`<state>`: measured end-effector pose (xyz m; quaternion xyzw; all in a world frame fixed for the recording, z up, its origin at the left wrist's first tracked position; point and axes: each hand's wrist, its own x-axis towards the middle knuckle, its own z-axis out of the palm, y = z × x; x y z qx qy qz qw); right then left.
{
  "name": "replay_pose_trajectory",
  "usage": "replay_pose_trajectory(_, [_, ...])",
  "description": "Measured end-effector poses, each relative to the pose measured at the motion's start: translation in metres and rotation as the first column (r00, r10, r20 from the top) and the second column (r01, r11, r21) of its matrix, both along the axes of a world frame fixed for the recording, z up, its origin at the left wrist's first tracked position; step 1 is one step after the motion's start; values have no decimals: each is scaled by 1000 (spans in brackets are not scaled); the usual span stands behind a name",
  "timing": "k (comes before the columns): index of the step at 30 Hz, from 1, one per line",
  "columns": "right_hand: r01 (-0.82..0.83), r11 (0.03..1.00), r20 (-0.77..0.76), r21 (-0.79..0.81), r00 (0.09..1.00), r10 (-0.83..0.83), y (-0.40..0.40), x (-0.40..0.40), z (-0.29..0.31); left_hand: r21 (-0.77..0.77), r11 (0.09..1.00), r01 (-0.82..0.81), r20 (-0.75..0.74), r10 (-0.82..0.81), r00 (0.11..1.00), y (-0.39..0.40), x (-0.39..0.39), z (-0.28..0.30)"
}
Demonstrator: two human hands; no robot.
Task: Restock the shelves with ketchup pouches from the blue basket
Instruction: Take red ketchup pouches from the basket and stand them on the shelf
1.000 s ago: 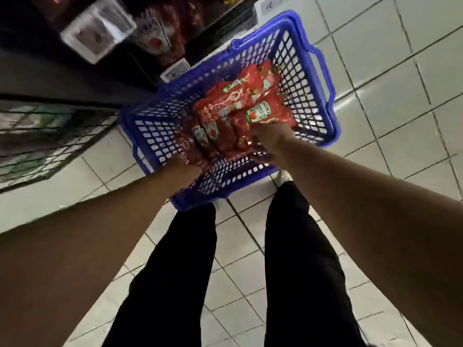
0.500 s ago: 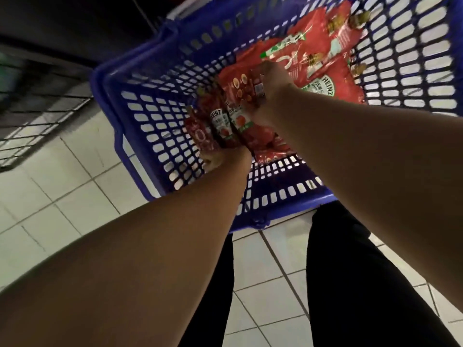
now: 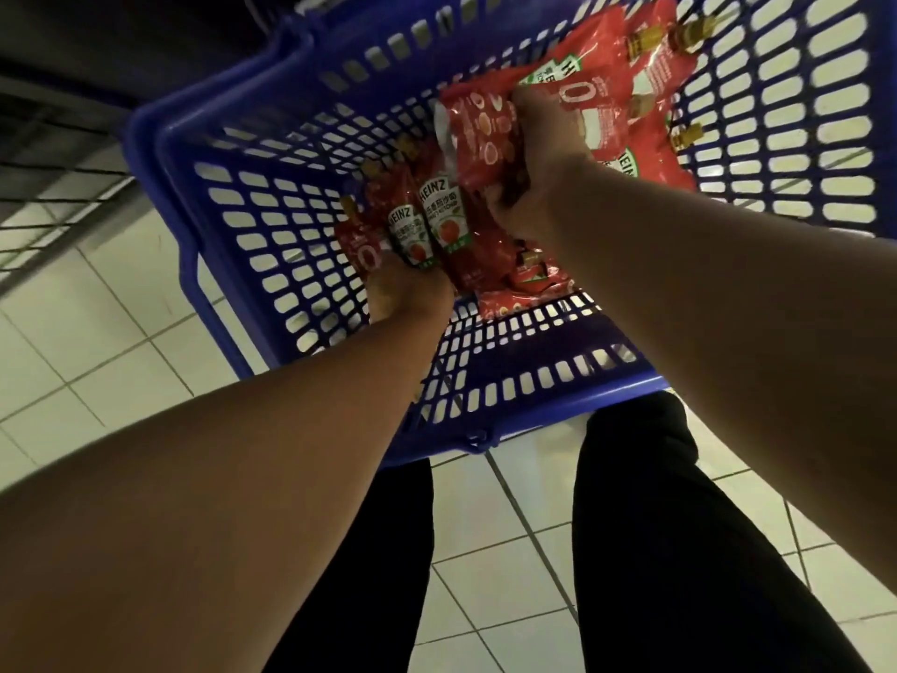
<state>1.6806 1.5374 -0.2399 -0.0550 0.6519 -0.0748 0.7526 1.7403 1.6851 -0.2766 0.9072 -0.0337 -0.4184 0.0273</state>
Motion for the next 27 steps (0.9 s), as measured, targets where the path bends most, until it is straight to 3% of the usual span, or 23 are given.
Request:
replay_pose_trajectory(2, [24,998,58,-66,998,-20,-6,-19,5,-55,998,-27,-31,25,999,-9,-4,0])
replay_pose_trajectory(4, [60,996,116,-69,992,-52,-10,-38,11,-80,976,-203,-178,186,966,-20,-10,0])
replay_pose_trajectory(6, [40,998,122,-54,992,-33,-13,-59,13,3,929,-370,-290,355,889,-33,-18,-5])
replay_pose_trajectory(8, [-8,1000,128,-23,992,11,-12,-75,12,51,908,-417,-263,415,871,-43,-24,-12])
replay_pose_trajectory(13, [-131,989,155,62,981,120,-2,-95,14,-34,823,-567,-205,550,810,-46,-33,-24])
replay_pose_trajectory(16, [-207,977,125,55,972,199,9,-101,15,-73,827,-557,-296,515,804,-30,-31,-24])
replay_pose_trajectory(20, [-219,971,124,94,970,207,20,-105,27,-10,871,-491,-433,439,787,-18,-19,-16])
replay_pose_trajectory(25, [-204,976,80,79,977,198,19,-113,32,65,825,-561,-557,497,666,-40,-27,-8])
replay_pose_trajectory(27, [-177,981,67,81,983,172,15,-118,26,53,846,-530,-534,473,701,-55,-32,-12])
